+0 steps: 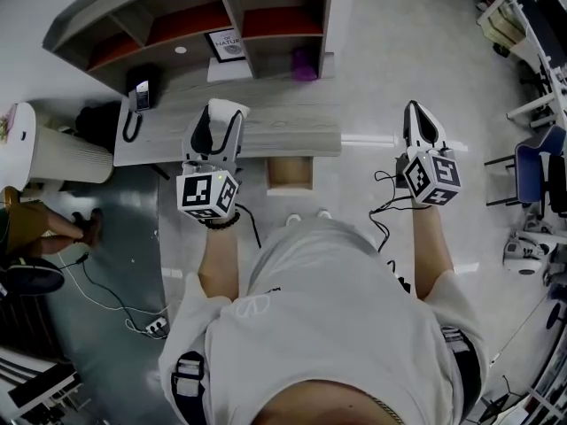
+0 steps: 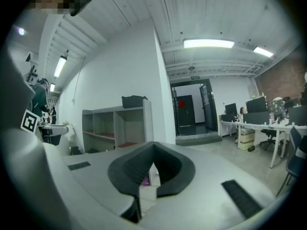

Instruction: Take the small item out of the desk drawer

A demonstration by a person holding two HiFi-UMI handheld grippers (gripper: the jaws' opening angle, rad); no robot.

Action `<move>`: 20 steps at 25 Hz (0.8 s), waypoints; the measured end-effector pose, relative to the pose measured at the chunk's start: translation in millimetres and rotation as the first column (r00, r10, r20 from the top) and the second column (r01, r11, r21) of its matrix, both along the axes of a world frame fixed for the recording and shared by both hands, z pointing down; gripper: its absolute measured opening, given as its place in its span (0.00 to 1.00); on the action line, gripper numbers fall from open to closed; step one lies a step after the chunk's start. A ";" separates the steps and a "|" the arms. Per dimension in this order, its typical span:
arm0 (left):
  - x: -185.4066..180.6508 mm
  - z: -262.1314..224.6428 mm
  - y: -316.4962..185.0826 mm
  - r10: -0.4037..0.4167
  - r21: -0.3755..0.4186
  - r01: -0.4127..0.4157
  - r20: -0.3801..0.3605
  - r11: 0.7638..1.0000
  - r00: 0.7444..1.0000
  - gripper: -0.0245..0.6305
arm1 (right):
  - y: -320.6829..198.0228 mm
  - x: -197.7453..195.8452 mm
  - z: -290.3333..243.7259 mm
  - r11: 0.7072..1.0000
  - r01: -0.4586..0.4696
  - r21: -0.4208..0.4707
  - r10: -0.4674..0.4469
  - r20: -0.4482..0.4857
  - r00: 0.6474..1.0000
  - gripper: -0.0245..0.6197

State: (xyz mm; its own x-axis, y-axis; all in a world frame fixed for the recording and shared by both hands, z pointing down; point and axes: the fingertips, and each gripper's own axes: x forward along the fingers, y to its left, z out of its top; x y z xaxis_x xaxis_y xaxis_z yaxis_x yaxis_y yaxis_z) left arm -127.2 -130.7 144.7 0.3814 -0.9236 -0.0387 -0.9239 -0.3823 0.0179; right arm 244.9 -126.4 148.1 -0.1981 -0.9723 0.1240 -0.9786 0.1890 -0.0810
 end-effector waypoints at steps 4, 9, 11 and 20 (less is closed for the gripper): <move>-3.1 -4.0 0.5 -0.010 0.019 0.010 -0.011 1.000 1.000 0.43 | -1.3 2.0 -11.7 1.000 0.003 0.026 -0.003 -0.005 1.000 0.04; -2.4 -8.8 2.3 -0.008 0.033 0.009 -0.013 0.999 1.000 0.43 | 0.2 3.5 -15.5 0.999 0.005 0.033 -0.005 -0.008 1.000 0.04; -2.1 -10.4 2.8 -0.004 0.043 0.005 -0.014 0.999 1.000 0.43 | 0.5 2.8 -15.9 0.999 0.008 0.035 -0.007 -0.019 1.000 0.04; -2.0 -8.9 10.0 0.000 0.047 0.002 -0.023 0.999 1.000 0.43 | 5.3 5.3 -13.7 1.000 0.011 0.027 -0.011 -0.012 1.000 0.04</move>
State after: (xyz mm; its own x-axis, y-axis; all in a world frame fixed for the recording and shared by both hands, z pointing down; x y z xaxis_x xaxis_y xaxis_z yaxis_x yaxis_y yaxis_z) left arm -129.2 -120.6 135.8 0.3790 -0.9209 -0.0911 -0.9238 -0.3823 0.0211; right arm 250.2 -121.1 134.3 -0.2072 -0.9732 0.0998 -0.9774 0.2016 -0.0637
